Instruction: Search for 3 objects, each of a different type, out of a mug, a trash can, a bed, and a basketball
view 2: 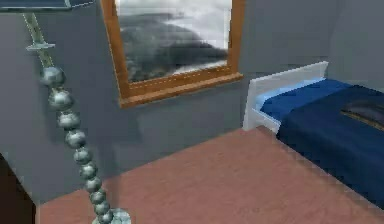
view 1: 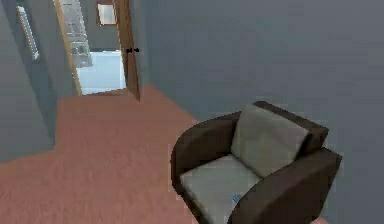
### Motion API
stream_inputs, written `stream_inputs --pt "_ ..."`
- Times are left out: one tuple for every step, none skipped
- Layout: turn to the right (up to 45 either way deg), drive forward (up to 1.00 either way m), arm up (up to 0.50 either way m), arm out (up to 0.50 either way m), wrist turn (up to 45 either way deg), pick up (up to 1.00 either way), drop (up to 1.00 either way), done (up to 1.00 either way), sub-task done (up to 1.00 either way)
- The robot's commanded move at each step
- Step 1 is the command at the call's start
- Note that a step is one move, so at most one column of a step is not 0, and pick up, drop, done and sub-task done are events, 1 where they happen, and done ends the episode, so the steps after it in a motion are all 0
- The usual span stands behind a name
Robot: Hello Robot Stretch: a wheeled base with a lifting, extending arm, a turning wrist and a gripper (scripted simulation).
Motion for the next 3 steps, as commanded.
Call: stream_inputs --pt "45.0 0.0 0.0 0.0 0.0 0.0 0.0 0.0 0.0" --pt "45.0 0.0 0.0 0.0 0.0 0.0 0.0 0.0 0.0" --pt "45.0 0.0 0.0 0.0 0.0 0.0 0.0 0.0 0.0"
